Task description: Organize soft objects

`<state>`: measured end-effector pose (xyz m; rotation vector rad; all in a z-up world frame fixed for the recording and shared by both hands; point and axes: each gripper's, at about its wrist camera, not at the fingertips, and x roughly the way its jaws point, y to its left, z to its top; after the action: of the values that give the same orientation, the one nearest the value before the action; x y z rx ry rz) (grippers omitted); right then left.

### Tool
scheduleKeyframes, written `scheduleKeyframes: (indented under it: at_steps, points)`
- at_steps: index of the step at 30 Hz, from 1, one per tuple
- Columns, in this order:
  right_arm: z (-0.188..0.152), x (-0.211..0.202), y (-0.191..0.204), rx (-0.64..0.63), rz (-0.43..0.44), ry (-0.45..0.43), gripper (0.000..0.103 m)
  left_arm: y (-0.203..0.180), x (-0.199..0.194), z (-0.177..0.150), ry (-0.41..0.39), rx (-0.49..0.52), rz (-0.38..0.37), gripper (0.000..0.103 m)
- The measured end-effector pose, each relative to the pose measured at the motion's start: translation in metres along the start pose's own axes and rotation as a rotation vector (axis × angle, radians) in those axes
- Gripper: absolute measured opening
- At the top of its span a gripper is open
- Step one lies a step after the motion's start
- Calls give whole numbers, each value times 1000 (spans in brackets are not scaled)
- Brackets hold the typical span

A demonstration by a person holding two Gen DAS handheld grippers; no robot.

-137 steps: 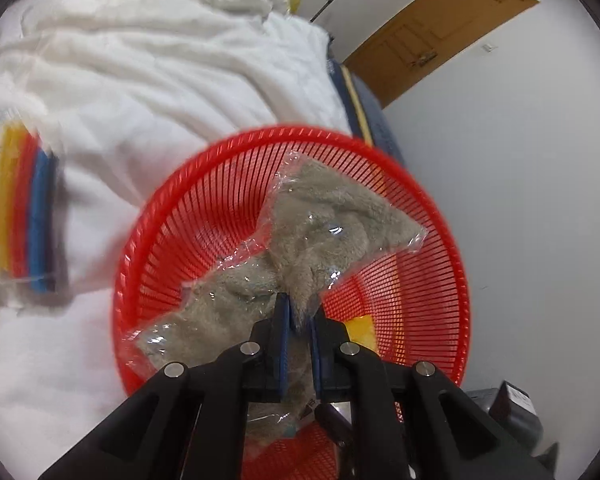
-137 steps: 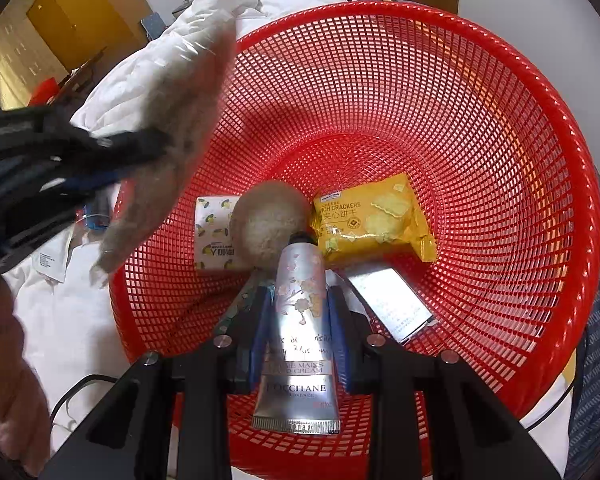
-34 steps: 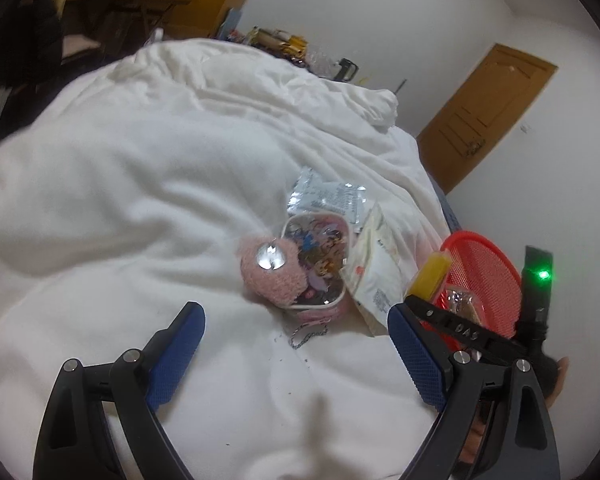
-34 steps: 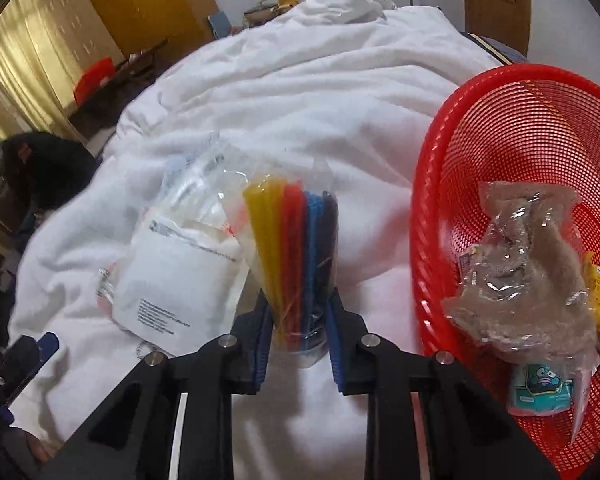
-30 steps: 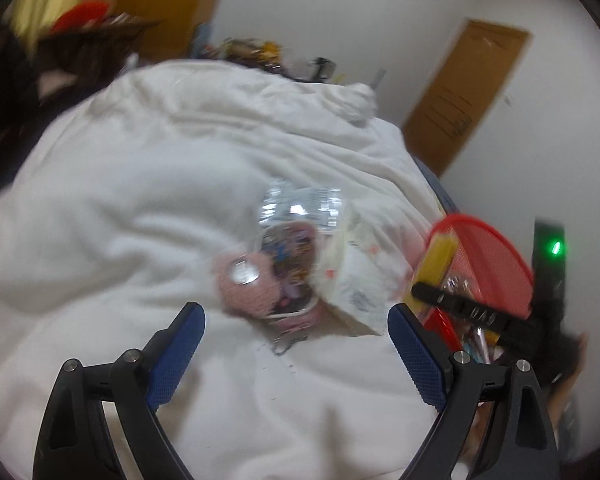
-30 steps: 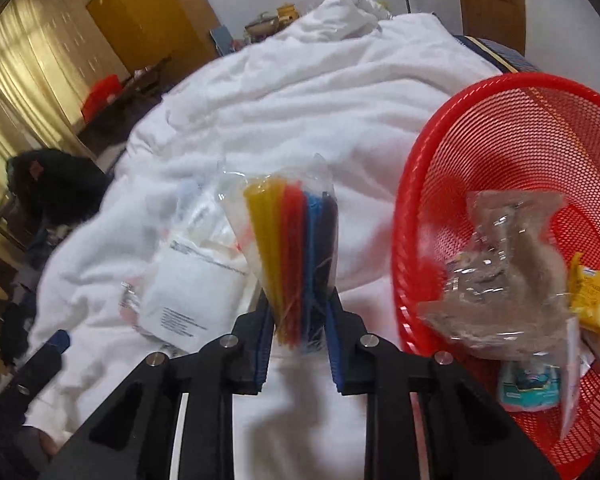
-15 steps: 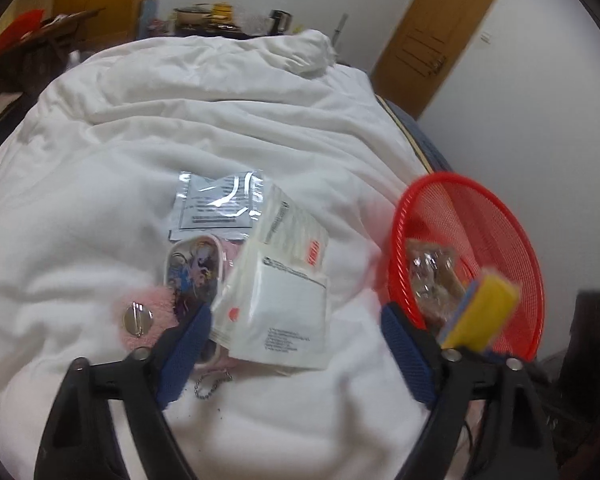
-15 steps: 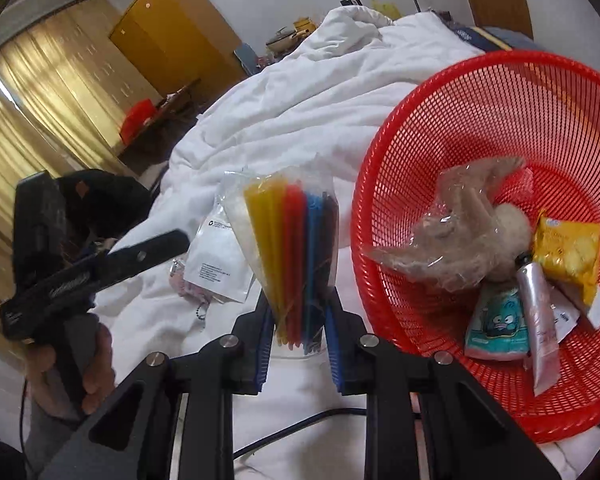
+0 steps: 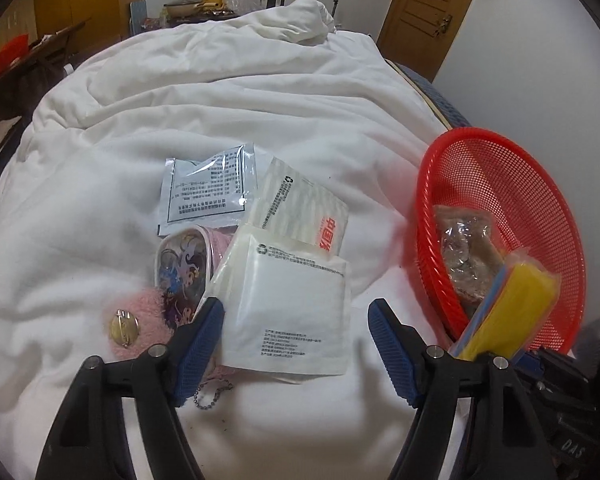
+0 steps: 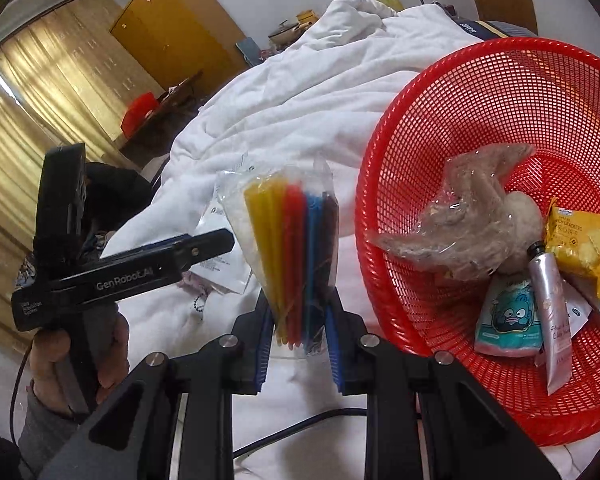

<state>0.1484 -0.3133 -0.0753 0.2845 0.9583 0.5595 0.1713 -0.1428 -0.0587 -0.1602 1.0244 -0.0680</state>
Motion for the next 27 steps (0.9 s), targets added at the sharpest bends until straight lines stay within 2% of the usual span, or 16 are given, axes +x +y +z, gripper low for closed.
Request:
scheduleKeyframes:
  at_steps: [2, 5, 7, 9, 13, 14, 16, 18, 20, 27]
  points:
    - [-1, 2, 1, -4, 0, 7, 24, -3, 3, -2, 3, 11, 16, 55]
    - [-1, 3, 0, -5, -2, 10, 24, -5, 6, -8, 8, 23, 11, 39]
    - [0, 4, -2, 0, 0, 12, 24, -5, 10, -11, 37, 9, -36, 34]
    - [0, 4, -4, 7, 0, 15, 24, -7, 14, -12, 58, -3, -68, 34]
    - [1, 4, -6, 16, 3, 14, 24, -12, 20, -13, 76, -14, -78, 34]
    - [0, 3, -7, 17, 5, 14, 24, -12, 20, -14, 72, -17, -80, 31]
    - [0, 4, -8, 20, 4, 15, 24, -11, 22, -15, 69, -31, -94, 16]
    - [0, 4, -8, 19, 4, 17, 24, -7, 25, -17, 82, -55, -120, 11]
    - [-1, 3, -8, 21, 4, 19, 24, -1, 22, -19, 78, -81, -151, 1]
    - [-1, 1, -8, 21, 5, 16, 24, 29, -13, -35, 43, -162, -300, 0]
